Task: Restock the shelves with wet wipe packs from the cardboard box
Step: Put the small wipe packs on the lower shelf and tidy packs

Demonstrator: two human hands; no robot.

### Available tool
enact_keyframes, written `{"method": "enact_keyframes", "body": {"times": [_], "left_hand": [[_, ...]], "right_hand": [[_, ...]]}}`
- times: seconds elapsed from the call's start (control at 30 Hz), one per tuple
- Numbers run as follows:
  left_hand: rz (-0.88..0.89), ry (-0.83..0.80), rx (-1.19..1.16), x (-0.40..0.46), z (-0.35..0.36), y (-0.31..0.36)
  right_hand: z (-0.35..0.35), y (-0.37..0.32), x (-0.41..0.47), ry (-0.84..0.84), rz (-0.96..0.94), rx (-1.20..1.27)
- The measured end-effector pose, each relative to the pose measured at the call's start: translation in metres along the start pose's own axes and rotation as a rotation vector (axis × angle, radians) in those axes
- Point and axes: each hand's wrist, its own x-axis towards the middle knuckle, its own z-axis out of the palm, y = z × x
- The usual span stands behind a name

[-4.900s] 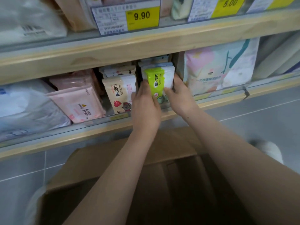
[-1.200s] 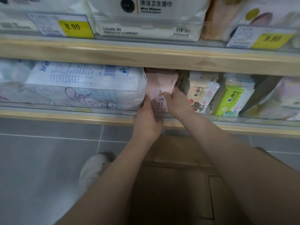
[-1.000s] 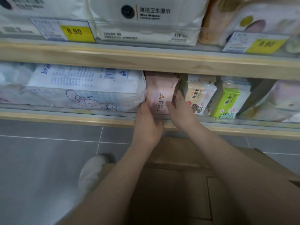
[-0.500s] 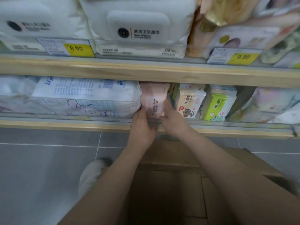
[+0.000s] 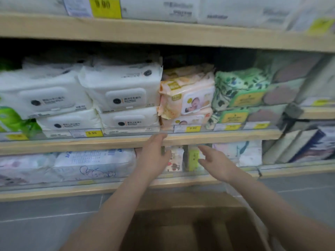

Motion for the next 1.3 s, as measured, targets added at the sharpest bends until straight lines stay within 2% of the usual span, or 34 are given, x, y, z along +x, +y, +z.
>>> {"method": "enact_keyframes", "body": {"times": [0.13,0.2,0.3,0.37,0.43,0.53,0.6,0.83,1.07,1.23,1.3], "left_hand": [[0.204,0.012,0.055,0.018,-0.008,0.053],[0.326,0.058,0.128,0.032,-0.012,0.074],[0.505,0.177,0.272,0.063,-0.016,0.097],[0.56,0.238,0.4,0.09,-0.015,0.108],[0.51,0.211,0.543,0.115,-0.013,0.114],[0.256,0.11,0.761,0.141,-0.01,0.114],[0.165,0.09,0.81,0.147,-0.01,0.112],[0.207,0.2,0.789,0.147,-0.008,0.104],[0.233,0.235,0.786,0.149,-0.007,0.1],[0.221,0.18,0.782,0.144,-0.011,0.103],[0.27,0.121,0.638,0.137,-0.018,0.108]], "right_hand": [[-0.056,0.01,-0.014,0.135,-0.059,-0.043],[-0.079,0.015,-0.015,0.225,-0.117,-0.163],[-0.11,0.019,-0.007,0.471,-0.254,-0.365],[-0.125,0.023,0.01,0.61,-0.317,-0.539],[-0.134,0.02,0.031,0.66,-0.3,-0.66],[-0.131,0.013,0.061,0.668,-0.275,-0.789],[-0.125,0.013,0.075,0.714,-0.252,-0.808],[-0.12,-0.001,0.102,0.875,-0.112,-0.834],[-0.116,-0.004,0.116,0.898,-0.073,-0.833],[-0.123,-0.007,0.109,0.777,-0.137,-0.773],[-0.133,-0.004,0.097,0.66,-0.204,-0.69]]}}
